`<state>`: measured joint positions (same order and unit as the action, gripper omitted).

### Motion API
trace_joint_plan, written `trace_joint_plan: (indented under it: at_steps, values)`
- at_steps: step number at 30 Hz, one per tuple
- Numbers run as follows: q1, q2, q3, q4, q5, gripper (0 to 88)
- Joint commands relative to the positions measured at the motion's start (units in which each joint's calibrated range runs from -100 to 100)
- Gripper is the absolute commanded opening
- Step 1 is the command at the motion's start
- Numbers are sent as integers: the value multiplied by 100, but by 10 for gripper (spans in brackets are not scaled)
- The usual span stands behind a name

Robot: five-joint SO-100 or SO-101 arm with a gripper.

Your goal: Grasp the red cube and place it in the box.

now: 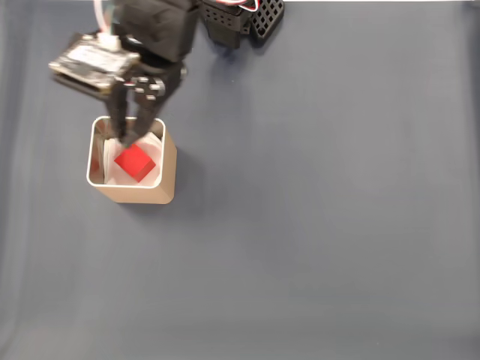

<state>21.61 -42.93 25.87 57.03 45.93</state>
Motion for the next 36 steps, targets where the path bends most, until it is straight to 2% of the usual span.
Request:
trace_joint_plan:
  at_steps: [1, 15, 36]
  values:
    - [-418, -454, 48, -126, -127, 2]
    - [-1483, -1795, 1625, -372, -93, 2]
    - [-1391, -3933, 4843, -668, 68, 2]
